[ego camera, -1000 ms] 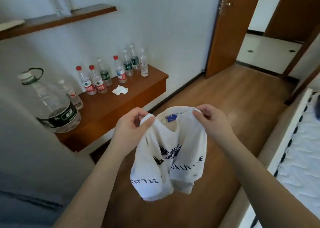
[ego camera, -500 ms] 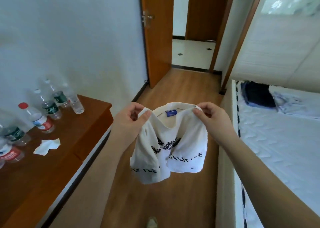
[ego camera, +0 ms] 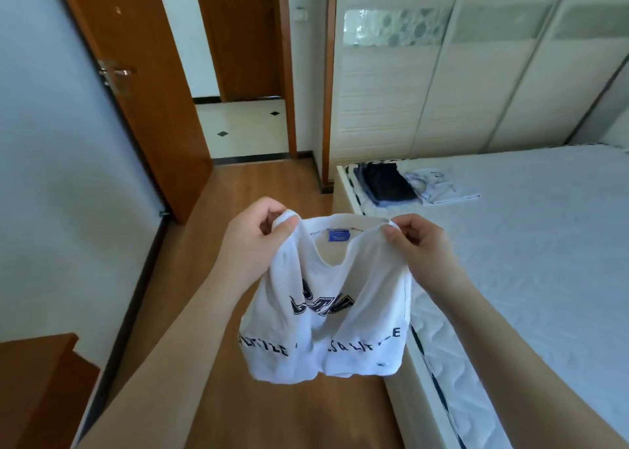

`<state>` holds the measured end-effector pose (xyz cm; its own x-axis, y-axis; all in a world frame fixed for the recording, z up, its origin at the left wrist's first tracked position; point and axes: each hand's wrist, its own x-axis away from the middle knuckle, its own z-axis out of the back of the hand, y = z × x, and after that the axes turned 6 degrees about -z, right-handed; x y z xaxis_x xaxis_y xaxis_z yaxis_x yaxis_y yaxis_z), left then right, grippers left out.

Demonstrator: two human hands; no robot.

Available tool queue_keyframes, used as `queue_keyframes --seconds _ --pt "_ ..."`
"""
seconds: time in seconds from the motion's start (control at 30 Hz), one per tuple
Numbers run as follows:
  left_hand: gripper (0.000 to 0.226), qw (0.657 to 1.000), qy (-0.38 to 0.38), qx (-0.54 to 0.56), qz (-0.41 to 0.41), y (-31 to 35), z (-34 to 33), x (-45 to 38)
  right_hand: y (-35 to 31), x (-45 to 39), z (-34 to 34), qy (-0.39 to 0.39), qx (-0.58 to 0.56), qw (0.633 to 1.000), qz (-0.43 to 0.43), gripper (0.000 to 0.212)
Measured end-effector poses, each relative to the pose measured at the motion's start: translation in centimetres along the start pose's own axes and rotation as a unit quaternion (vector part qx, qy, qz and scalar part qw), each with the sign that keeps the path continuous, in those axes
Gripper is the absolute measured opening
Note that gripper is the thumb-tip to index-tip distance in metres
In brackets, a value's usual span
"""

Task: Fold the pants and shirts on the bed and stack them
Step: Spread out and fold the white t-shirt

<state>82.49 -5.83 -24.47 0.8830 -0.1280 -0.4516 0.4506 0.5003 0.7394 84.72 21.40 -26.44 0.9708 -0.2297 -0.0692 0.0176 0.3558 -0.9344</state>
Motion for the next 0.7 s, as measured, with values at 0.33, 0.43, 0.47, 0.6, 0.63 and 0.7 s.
queue_keyframes --seconds 0.33,0.43,0.47,0.6,0.63,0.7 --pt "0.004 0.993 -0.088 0.049 -0.058 -0.9 -10.4 -15.8 2.3 -11.9 5.3 0.116 -0.056 0.991 -0.031 0.018" --pt "0.005 0.990 -0.108 0.054 -0.077 -0.5 -12.8 -20.3 2.1 -15.5 7.2 0.139 -0.073 0.987 -0.038 0.018" --pt "0.005 0.988 -0.113 0.055 -0.085 -0.3 -13.7 -21.7 2.1 -16.6 8.0 0.146 -0.075 0.986 -0.037 0.018" --pt "0.004 0.982 -0.136 0.094 -0.093 0.1 -17.8 -26.2 2.6 -19.7 10.9 0.186 -0.078 0.979 -0.043 0.024" --pt "0.004 0.980 -0.140 0.102 -0.097 0.3 -18.9 -27.1 2.8 -20.2 11.6 0.197 -0.082 0.976 -0.048 0.025" --pt "0.005 0.977 -0.146 0.119 -0.103 0.5 -20.9 -29.4 3.2 -21.3 12.9 0.226 -0.084 0.969 -0.058 0.025"
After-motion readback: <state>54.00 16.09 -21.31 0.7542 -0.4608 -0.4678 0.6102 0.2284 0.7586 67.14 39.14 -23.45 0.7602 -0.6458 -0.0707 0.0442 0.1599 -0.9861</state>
